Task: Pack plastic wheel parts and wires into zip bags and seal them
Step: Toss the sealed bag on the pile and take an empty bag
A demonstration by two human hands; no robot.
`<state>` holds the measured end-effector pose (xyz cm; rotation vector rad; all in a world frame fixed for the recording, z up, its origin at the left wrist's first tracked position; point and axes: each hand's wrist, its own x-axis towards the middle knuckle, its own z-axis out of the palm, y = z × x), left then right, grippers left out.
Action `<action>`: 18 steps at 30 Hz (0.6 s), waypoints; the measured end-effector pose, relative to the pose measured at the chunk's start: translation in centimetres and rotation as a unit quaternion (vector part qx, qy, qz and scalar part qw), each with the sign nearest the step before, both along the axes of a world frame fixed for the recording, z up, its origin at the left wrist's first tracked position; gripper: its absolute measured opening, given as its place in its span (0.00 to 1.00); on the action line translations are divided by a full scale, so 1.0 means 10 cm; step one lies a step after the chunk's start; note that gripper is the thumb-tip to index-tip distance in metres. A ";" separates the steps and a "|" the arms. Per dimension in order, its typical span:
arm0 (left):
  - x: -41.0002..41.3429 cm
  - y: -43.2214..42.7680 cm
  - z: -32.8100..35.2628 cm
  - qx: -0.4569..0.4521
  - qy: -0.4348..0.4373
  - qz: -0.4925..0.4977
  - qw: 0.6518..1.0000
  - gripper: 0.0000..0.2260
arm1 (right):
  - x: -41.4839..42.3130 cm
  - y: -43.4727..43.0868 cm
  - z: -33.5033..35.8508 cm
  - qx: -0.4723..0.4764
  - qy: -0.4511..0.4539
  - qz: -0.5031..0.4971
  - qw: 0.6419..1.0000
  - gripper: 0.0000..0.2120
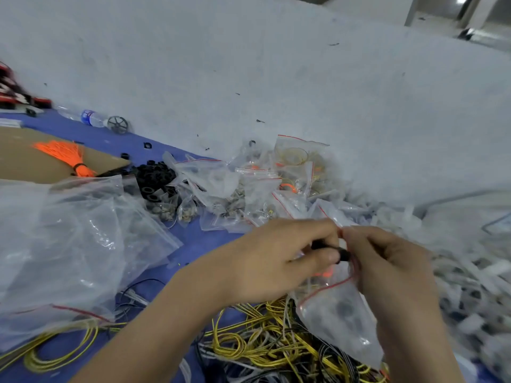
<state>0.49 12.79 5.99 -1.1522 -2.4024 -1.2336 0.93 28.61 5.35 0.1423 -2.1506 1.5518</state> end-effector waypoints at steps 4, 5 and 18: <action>-0.02 0.06 -0.07 -0.008 -0.001 -0.015 1.000 0.03 | 0.03 0.09 0.06 -0.064 -0.049 0.042 0.996 0.12; -0.02 0.09 -0.08 -0.005 0.011 -0.012 1.000 0.04 | 0.04 0.10 0.06 -0.061 -0.057 0.051 0.995 0.11; -0.41 -0.22 -0.11 0.213 -0.112 0.120 0.963 0.08 | 0.04 0.31 0.07 0.159 -0.074 -0.061 0.983 0.09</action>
